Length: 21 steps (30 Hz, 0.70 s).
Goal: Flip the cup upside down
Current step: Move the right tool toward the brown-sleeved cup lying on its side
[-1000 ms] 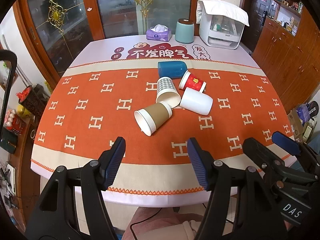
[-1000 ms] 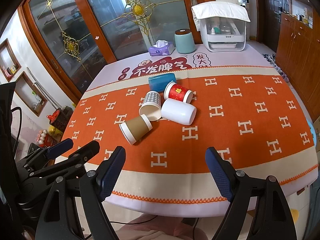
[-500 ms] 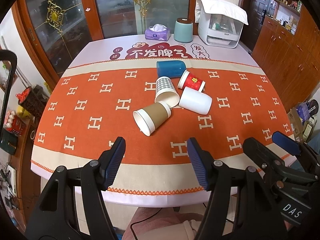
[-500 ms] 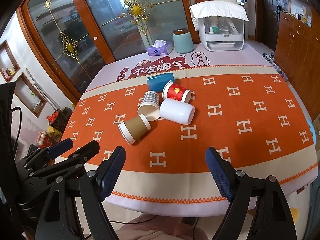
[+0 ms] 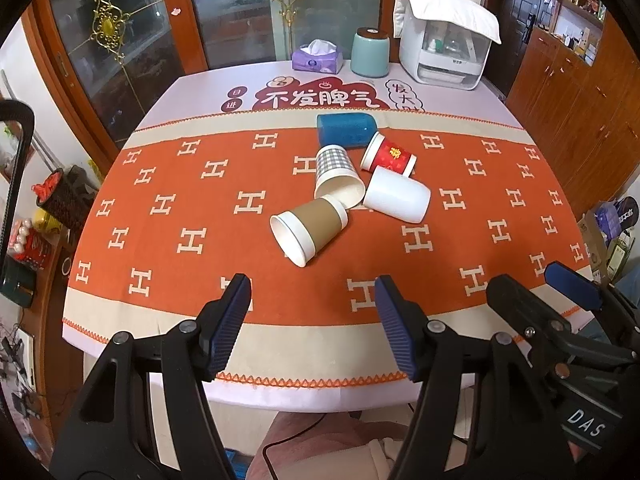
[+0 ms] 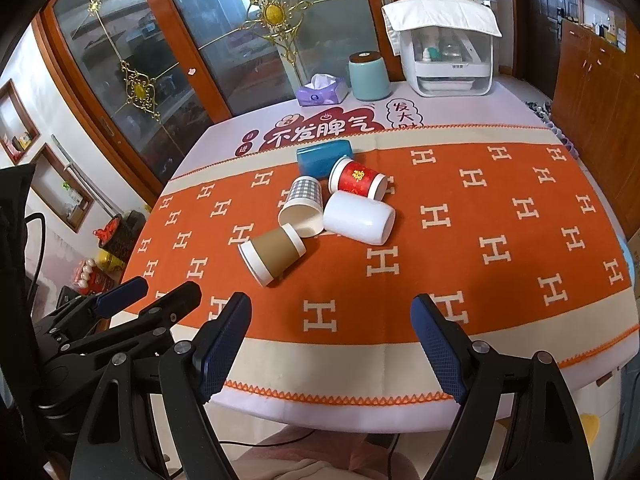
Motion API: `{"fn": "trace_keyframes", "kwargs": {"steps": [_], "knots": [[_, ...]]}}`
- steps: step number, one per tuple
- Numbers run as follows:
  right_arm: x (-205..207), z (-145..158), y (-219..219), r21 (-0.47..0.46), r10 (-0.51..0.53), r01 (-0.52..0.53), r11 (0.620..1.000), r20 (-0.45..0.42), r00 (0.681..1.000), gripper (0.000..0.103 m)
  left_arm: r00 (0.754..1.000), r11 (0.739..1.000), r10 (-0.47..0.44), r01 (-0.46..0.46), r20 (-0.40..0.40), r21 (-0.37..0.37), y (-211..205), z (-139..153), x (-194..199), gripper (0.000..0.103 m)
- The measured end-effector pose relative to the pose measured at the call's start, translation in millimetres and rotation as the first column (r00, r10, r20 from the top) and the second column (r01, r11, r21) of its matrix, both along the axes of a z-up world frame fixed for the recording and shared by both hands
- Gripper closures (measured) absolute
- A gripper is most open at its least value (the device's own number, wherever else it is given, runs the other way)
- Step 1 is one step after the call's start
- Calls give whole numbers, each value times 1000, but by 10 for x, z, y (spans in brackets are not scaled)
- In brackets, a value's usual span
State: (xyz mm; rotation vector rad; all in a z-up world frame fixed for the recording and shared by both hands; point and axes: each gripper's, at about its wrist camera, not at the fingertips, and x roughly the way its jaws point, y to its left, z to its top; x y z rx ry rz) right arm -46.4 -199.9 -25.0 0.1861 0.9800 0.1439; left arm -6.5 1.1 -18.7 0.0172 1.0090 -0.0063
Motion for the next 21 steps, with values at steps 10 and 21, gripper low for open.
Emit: {"fn": "trace_keyframes", "kwargs": {"steps": [10, 21], "knots": [[368, -266, 92, 36, 2, 1, 999, -104, 995, 20, 990, 997, -83, 83, -114, -1, 57, -268, 327, 41], [1182, -772, 25, 86, -62, 82, 993, -208, 976, 20, 932, 963, -249, 266, -262, 30, 142, -670, 1155, 41]]}}
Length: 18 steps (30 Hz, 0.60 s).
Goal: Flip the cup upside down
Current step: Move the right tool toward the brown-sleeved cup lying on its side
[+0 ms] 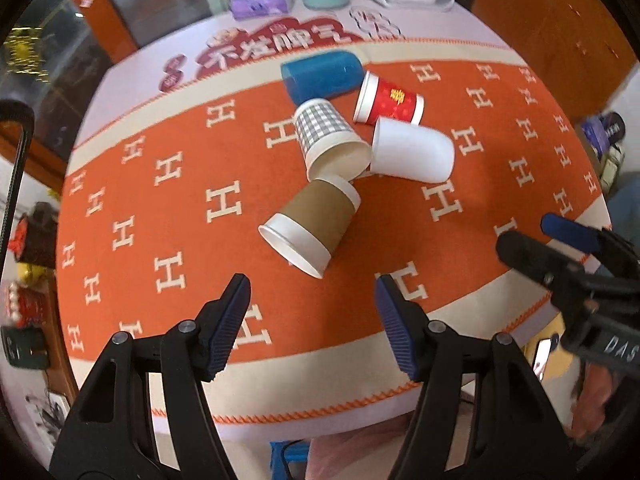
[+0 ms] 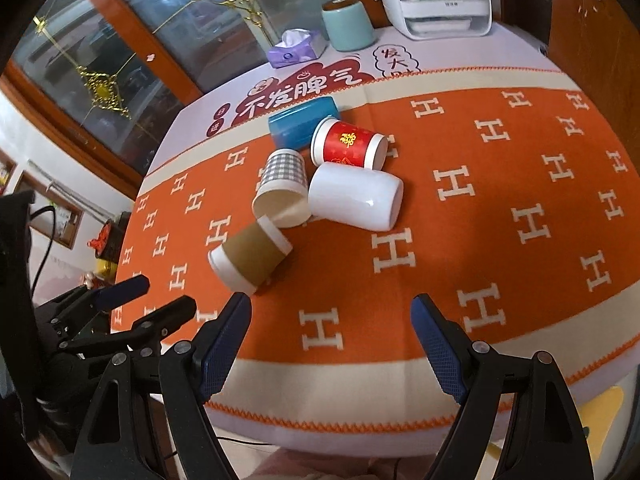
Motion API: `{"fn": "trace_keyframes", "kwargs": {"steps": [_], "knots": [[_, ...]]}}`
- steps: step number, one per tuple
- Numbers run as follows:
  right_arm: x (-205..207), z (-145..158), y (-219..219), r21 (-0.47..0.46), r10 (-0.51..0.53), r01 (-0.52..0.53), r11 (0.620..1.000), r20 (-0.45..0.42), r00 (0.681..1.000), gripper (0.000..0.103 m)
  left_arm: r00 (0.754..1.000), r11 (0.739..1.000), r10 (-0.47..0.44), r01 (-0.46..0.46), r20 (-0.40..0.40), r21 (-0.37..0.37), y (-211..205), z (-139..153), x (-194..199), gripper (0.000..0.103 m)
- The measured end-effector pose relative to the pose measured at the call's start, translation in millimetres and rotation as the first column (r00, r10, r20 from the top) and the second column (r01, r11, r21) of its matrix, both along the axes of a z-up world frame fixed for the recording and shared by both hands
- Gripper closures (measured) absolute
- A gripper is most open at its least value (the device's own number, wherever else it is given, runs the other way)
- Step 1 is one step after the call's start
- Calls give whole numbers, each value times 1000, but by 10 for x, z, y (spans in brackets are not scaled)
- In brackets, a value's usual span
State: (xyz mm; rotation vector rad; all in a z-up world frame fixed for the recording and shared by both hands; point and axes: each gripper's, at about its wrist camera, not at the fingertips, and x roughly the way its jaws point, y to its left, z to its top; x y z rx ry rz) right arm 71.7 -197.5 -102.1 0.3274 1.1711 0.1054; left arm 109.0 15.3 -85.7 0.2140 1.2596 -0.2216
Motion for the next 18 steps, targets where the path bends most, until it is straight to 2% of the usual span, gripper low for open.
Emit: {"fn": "trace_keyframes", "kwargs": {"steps": [5, 10, 13, 18], "knots": [[358, -313, -20, 41, -32, 35, 999, -68, 997, 20, 995, 998, -68, 69, -69, 13, 16, -253, 399, 41], [584, -673, -11, 71, -49, 59, 996, -142, 989, 20, 980, 986, -156, 161, -126, 34, -90, -517, 724, 41], [627, -889, -18, 83, -62, 78, 993, -186, 981, 20, 963, 969, -223, 237, -150, 77, -212, -678, 825, 41], [720, -1190, 16, 94, -78, 102, 990, -237, 968, 20, 920, 925, -331, 360, -209, 124, -408, -952, 916, 41]]}}
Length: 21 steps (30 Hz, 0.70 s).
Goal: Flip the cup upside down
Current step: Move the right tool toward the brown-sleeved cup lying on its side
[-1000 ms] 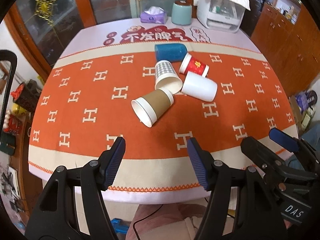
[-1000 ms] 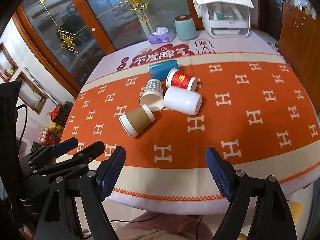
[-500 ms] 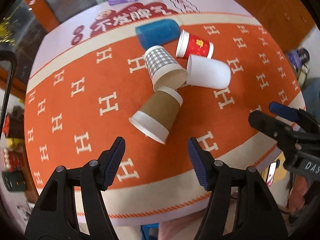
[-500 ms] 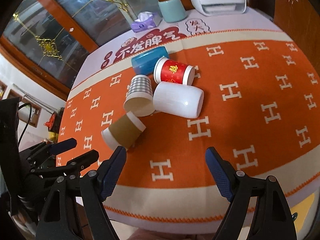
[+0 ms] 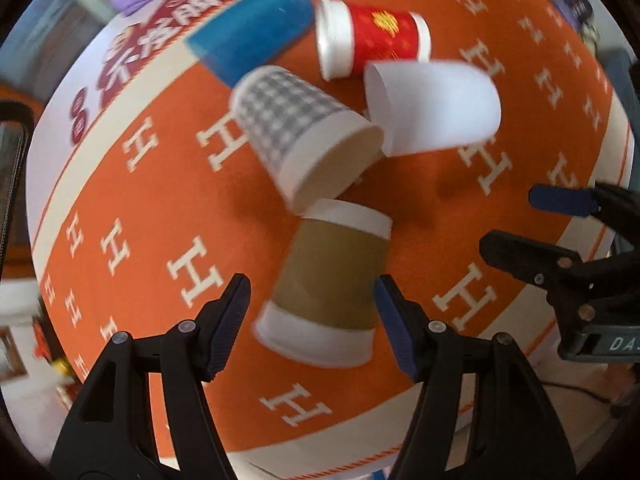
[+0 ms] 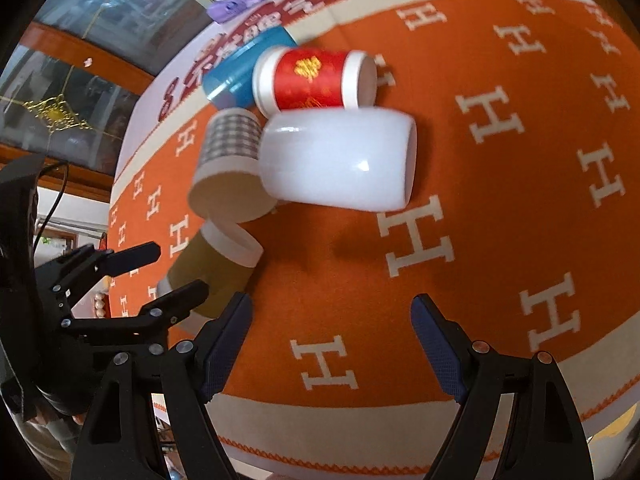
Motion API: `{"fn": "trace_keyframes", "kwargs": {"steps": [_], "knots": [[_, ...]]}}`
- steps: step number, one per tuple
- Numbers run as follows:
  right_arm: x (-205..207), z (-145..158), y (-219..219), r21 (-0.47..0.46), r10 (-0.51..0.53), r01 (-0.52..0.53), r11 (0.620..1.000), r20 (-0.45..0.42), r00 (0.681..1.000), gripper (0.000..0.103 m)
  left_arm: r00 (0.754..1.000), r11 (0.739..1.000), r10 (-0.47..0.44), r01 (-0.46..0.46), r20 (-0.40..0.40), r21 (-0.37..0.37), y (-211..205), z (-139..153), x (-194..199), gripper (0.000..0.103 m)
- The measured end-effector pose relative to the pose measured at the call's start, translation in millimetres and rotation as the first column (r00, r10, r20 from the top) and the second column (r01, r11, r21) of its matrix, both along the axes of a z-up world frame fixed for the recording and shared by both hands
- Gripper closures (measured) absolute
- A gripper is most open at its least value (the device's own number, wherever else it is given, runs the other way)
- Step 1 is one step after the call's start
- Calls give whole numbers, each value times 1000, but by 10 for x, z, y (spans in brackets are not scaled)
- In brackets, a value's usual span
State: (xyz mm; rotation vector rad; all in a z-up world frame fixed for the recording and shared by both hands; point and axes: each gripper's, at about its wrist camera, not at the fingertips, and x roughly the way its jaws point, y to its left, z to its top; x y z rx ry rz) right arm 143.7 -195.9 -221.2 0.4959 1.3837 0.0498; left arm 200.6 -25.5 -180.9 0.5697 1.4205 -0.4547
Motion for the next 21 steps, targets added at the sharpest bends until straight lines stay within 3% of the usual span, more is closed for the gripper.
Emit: {"fn": "trace_keyframes", "kwargs": {"steps": [6, 10, 16, 21], "knots": [[48, -291, 63, 16, -13, 14, 1000, -41, 999, 20, 996, 996, -83, 84, -36, 40, -136, -253, 73, 41], [82, -403, 89, 24, -29, 30, 999, -58, 998, 20, 997, 997, -66, 67, -51, 23, -126, -280, 122, 41], [87, -402, 84, 31, -45, 47, 998, -52, 998, 20, 989, 995, 87, -92, -123, -37, 48, -219, 204, 42], [42, -272, 66, 28, -42, 43, 999, -25, 999, 20, 951, 953, 264, -284, -164, -110, 241, -42, 104, 42]]}}
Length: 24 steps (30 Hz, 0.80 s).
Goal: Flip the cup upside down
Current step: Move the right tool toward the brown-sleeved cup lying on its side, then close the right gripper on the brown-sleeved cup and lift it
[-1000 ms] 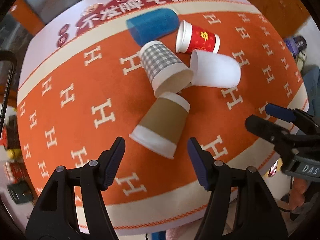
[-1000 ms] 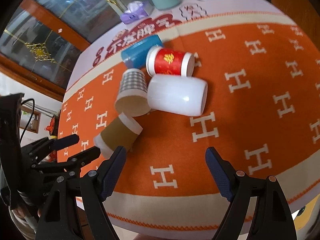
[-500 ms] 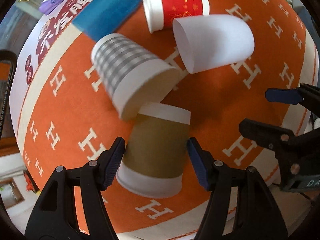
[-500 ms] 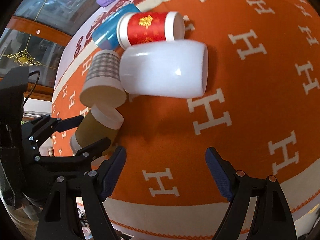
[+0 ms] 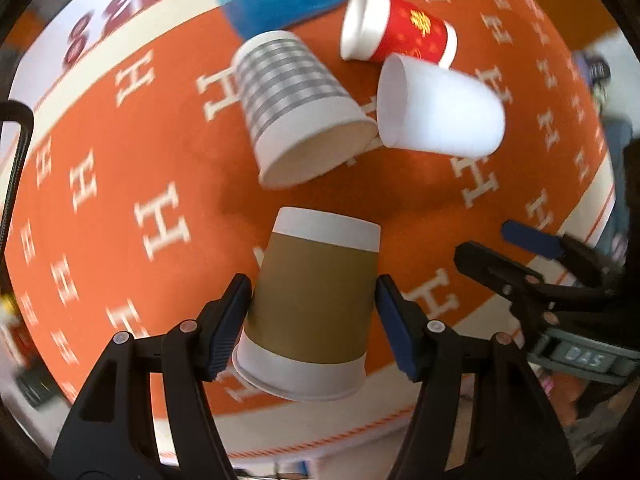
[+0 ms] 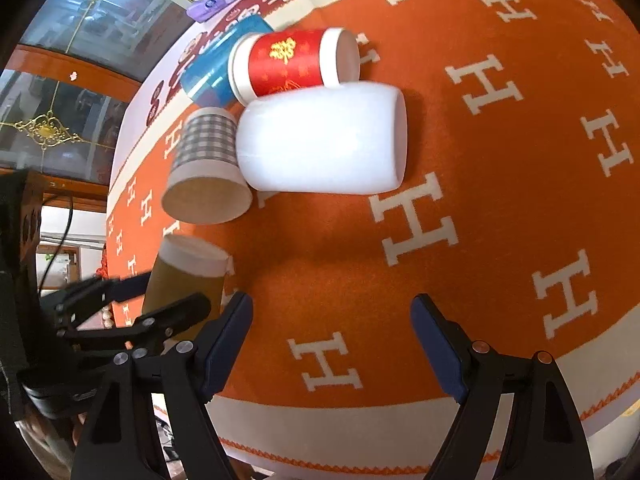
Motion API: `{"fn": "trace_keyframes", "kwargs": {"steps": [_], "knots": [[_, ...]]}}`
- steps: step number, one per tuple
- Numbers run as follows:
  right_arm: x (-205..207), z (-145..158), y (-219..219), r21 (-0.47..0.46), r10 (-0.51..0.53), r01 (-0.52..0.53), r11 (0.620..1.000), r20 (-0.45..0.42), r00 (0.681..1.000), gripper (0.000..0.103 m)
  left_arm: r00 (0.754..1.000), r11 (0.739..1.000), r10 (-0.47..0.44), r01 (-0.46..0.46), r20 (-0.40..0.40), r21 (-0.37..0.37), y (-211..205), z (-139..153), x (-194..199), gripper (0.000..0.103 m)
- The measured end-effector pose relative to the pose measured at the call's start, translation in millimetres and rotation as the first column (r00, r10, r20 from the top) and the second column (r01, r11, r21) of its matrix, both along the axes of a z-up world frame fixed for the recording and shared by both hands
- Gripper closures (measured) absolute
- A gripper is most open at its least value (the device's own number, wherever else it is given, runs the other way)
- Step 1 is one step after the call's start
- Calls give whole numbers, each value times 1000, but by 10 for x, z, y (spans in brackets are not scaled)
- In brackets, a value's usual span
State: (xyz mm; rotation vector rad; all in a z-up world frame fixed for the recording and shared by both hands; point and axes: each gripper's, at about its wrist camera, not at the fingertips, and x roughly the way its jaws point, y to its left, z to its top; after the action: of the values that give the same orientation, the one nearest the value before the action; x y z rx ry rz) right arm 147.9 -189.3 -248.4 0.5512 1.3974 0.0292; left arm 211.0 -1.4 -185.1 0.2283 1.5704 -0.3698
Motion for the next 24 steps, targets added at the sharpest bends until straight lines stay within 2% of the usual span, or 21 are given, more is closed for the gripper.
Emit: {"fn": "trace_keyframes", "kwargs": {"steps": [2, 4, 8, 13, 14, 17, 19, 24], "knots": [[-71, 46, -2, -5, 2, -2, 1000, 11, 1000, 20, 997, 996, 78, -79, -16, -37, 55, 50, -75, 42], [-110, 76, -4, -12, 2, -2, 1000, 19, 1000, 20, 981, 979, 184, -188, -57, -84, 109, 53, -187, 42], [-196, 220, -36, -32, 3, -2, 999, 23, 1000, 20, 939, 931, 323, -337, -115, -140, 129, -17, -547, 42], [-543, 333, -359, -49, 6, -5, 999, 20, 1000, 20, 879, 868, 450, -472, -156, -153, 130, -240, -875, 42], [-591, 336, -395, -55, 7, -5, 998, 19, 1000, 20, 860, 848, 483, -506, -165, -157, 133, -280, -932, 42], [-689, 307, -454, -60, 7, -7, 998, 12, 1000, 20, 826, 810, 532, -560, -187, -171, 109, -429, -1048, 42], [-760, 289, -490, -61, 9, -9, 998, 6, 1000, 20, 816, 798, 547, -575, -187, -179, 88, -488, -1092, 42], [-851, 272, -517, -64, 20, -20, 998, -2, 1000, 20, 817, 797, 547, -575, -181, -187, 8, -565, -1130, 40]]}}
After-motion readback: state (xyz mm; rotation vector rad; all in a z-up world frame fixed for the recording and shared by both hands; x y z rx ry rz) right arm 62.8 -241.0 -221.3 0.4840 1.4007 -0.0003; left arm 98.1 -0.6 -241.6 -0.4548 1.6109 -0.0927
